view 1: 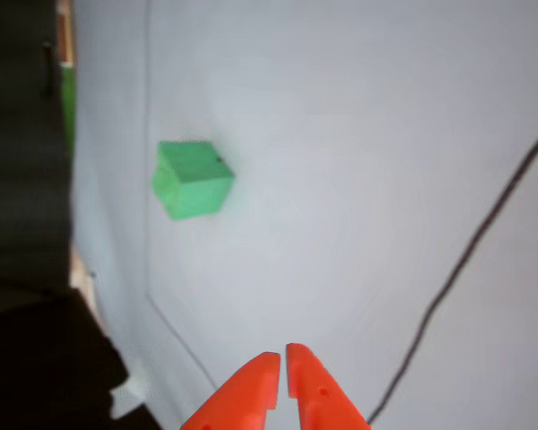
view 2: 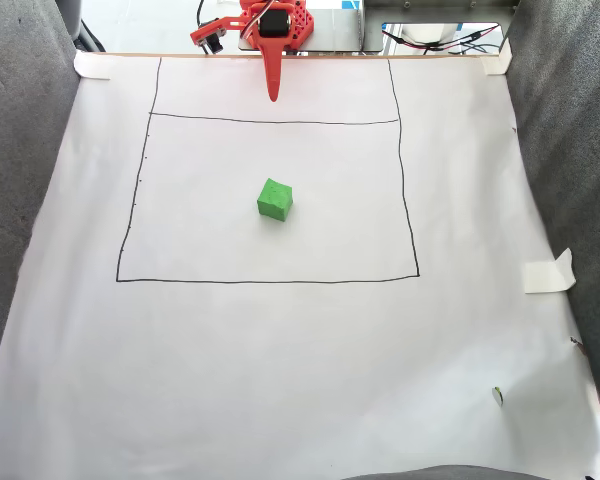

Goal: Grasp the colored block, Place it on the black dot, and then return the arm to the default position.

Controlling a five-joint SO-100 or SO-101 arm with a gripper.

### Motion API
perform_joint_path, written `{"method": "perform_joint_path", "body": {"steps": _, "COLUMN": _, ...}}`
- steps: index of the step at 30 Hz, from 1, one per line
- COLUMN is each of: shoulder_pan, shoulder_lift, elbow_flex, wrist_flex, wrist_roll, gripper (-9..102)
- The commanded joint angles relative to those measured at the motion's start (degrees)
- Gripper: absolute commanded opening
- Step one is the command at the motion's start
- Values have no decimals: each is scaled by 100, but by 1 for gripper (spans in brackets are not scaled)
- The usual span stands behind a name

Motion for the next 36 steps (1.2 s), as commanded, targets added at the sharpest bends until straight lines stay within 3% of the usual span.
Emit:
{"method": "perform_joint_path", "body": {"steps": 1, "shoulder_pan": -70, "shoulder_lift": 26, "elbow_flex": -53, "wrist_flex": 264, "wrist_roll": -62, "gripper": 0}}
{"method": "perform_joint_path", "body": {"steps": 16, "shoulder_pan": -88, "shoulder_lift": 26, "elbow_flex": -53, "wrist_flex": 976, "wrist_roll": 185, "gripper": 0}}
{"method": "perform_joint_path", "body": {"steps": 36, "shoulder_pan": 0, "shoulder_lift": 26, "elbow_flex": -53, "wrist_flex": 1028, "wrist_roll": 167, "gripper": 0}}
